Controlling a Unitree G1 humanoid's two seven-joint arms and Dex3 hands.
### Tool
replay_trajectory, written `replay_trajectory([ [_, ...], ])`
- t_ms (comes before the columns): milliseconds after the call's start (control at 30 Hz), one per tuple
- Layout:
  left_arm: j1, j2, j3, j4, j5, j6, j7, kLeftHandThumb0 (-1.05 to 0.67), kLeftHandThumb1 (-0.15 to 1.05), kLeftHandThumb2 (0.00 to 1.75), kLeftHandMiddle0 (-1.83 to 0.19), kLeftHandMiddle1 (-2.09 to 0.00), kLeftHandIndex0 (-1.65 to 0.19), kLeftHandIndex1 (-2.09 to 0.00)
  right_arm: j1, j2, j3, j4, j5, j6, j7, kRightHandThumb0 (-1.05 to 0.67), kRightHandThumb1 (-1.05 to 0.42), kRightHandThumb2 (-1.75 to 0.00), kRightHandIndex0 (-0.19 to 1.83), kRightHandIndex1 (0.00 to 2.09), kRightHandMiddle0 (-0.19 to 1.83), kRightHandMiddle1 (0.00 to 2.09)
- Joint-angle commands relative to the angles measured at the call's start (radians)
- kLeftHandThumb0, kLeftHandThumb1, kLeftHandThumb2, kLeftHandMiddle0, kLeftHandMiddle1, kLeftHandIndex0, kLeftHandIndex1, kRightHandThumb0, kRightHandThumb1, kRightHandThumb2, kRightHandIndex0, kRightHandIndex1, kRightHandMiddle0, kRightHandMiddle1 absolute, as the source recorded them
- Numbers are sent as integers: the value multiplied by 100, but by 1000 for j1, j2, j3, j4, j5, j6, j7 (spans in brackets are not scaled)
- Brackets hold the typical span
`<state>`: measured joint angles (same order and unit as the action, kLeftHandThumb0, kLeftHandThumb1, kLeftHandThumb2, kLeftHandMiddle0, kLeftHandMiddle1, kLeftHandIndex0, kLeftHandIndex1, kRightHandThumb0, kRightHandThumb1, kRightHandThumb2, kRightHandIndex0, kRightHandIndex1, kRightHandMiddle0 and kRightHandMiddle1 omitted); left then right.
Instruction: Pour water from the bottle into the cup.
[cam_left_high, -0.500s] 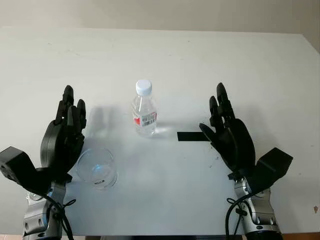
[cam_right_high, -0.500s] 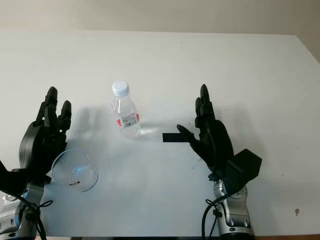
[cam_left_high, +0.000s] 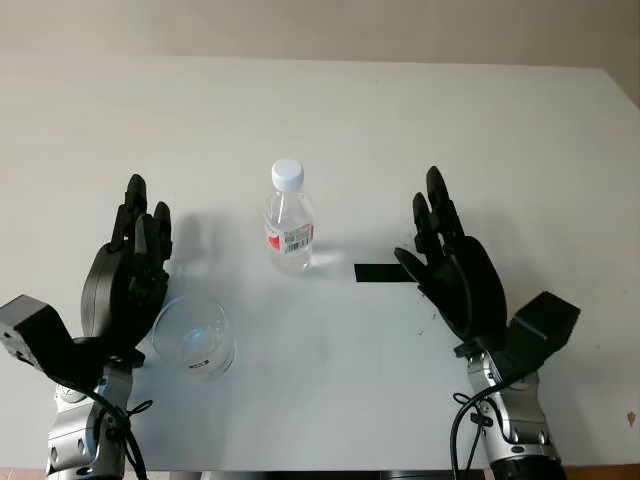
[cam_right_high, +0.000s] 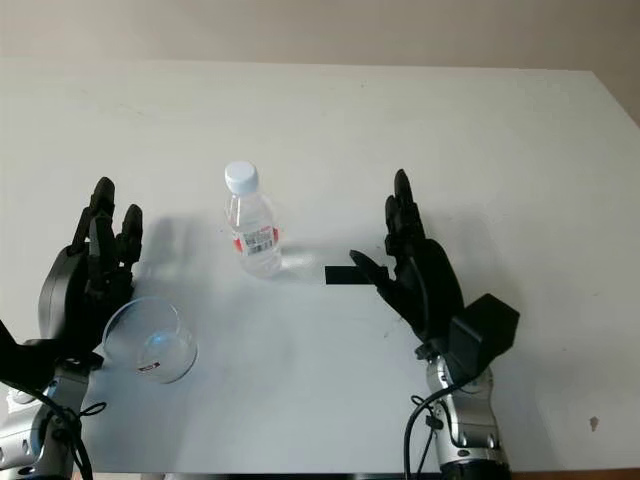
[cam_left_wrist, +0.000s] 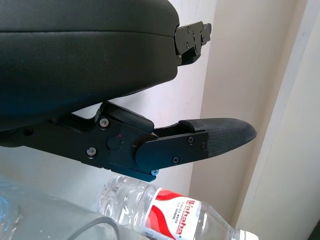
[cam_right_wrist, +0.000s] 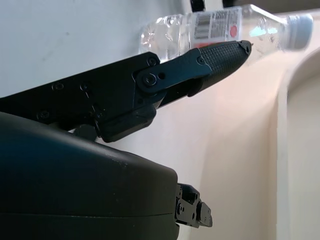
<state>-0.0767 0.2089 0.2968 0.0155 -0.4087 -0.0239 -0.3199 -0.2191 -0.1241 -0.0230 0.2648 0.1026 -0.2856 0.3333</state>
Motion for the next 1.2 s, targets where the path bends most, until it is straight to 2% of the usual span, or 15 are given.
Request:
replay_trajectory([
  [0,-7,3,6,10,0,-8,-3,-75,105,58,19,-5,19,-1,-72,2,27,30,-16,-11,13,-94,-104,-6,-19,0,-19,0],
  [200,-13,3,16,16,-19,-12,-12,-74,105,57,19,-4,19,-1,-233,46,88,140,7,22,115,-98,-101,-4,-19,0,-19,0],
  [433,-10,5,24,10,-19,-20,-12,-74,105,57,19,-4,19,-3,-370,132,149,294,-57,14,89,-104,-98,-5,-19,0,-19,0],
  [667,-5,5,31,8,-20,-22,-16,-74,105,57,19,-3,19,-1,-437,168,178,446,-110,-49,80,-105,-100,-6,-19,0,-19,0],
  [1000,-14,1,35,29,-19,-27,-15,-74,105,56,19,-4,19,-2,-458,215,177,566,-109,-78,95,-104,-98,-5,-19,0,-19,0],
  [1067,-14,3,35,29,-15,-31,-15,-74,105,57,19,-4,19,-2,-460,238,162,586,-91,-63,82,-100,-97,-4,-19,0,-19,0],
  [1100,-13,4,35,29,-14,-32,-15,-74,105,57,19,-4,19,-2,-462,246,157,593,-84,-51,74,-87,-95,-4,-19,0,-18,0],
  [1133,-15,4,35,31,-14,-34,-14,-74,105,57,19,-4,19,-2,-466,257,152,605,-79,-47,54,-82,-94,-4,-19,0,-18,0],
  [1167,-15,4,35,32,-11,-36,-13,-74,105,57,19,-5,19,-2,-470,266,149,619,-75,-51,39,-69,-93,-5,-16,71,-16,67],
])
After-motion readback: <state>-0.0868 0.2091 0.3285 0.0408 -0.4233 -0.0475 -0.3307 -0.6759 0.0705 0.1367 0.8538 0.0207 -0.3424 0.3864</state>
